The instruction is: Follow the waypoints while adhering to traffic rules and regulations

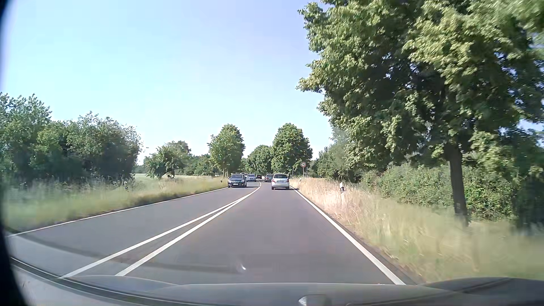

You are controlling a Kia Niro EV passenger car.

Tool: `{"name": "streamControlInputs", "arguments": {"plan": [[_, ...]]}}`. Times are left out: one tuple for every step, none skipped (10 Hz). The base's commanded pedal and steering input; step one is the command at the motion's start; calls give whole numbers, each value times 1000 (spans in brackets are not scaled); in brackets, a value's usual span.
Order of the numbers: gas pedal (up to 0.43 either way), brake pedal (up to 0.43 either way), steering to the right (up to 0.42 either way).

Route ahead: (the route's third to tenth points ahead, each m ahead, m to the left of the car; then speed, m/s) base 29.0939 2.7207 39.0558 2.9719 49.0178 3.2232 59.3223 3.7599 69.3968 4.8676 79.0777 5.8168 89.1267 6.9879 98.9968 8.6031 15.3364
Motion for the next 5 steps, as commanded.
{"name": "streamControlInputs", "arguments": {"plan": [[118, 18, -12], [118, 18, -12], [118, 18, -11], [118, 18, -10], [118, 18, -9]]}}
